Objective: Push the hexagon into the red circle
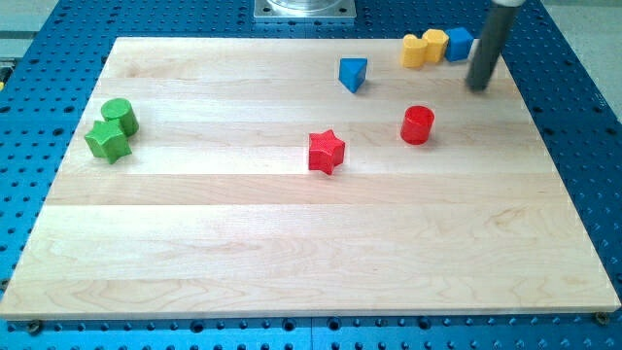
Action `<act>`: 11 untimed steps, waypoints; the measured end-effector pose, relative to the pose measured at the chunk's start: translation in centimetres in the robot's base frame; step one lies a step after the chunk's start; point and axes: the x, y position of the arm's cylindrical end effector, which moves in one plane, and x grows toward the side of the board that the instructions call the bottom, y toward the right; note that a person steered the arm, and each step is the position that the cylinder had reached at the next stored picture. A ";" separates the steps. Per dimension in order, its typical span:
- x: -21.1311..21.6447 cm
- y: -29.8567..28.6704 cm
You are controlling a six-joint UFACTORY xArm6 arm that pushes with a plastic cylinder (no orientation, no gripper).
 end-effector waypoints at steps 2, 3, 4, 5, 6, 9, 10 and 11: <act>-8.7 5.4; -8.7 3.9; -8.7 -2.7; -8.7 -8.6; -7.7 -13.4; 1.8 -12.6; 5.6 -11.5; 8.2 -9.6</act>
